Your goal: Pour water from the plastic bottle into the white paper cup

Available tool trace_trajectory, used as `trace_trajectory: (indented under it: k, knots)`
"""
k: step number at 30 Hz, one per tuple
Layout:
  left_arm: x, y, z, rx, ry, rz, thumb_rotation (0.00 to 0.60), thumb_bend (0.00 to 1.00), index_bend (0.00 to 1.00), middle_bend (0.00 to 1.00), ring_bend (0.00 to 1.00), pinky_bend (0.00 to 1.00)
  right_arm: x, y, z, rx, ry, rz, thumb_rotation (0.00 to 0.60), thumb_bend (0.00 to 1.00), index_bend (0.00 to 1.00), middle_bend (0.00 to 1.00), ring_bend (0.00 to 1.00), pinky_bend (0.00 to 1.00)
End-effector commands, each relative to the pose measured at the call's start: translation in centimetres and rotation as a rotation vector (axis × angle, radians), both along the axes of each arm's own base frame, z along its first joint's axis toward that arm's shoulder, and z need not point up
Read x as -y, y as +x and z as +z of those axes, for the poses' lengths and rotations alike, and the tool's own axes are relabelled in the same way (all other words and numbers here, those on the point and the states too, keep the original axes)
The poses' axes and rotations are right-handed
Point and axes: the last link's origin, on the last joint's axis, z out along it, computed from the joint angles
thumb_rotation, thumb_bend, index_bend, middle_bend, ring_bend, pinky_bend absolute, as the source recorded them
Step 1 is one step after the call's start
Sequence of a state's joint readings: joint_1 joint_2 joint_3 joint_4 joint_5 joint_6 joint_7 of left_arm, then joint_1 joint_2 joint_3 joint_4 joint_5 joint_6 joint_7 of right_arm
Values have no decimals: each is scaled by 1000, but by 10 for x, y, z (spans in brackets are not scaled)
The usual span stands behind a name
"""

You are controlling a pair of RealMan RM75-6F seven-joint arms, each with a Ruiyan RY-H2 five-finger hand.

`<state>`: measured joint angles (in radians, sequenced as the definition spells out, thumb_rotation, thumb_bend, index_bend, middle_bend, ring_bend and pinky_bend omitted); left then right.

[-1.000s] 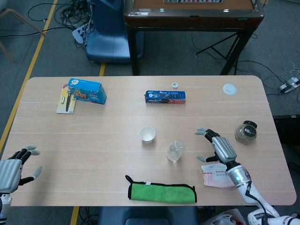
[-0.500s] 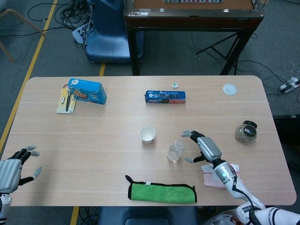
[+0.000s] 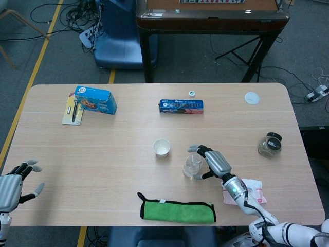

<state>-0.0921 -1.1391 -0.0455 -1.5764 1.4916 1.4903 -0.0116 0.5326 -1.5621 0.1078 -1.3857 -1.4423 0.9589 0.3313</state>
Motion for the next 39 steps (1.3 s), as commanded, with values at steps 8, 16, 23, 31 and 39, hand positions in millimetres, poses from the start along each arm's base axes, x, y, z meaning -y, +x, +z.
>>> trace_trajectory:
  k: [8,16,23,31,39]
  knots:
    - [-1,-2,5,2,17,8,600,246,411,267,343,592,4,1,-12,-11,21,-5,600,0,237,182,126,226]
    - [-1,-2,6,1,23,10,600,246,411,267,343,592,8,6,-24,-28,45,5,600,0,237,228,126,226]
    - [0,-3,7,2,26,13,600,246,411,267,343,592,9,10,-28,-23,46,15,600,133,263,301,180,228]
    - [0,-3,8,3,27,14,600,246,411,267,343,592,10,9,-33,13,27,18,600,207,344,384,261,261]
    - [0,-3,8,2,26,15,600,246,411,267,343,592,12,5,-33,49,-13,15,600,209,461,487,362,368]
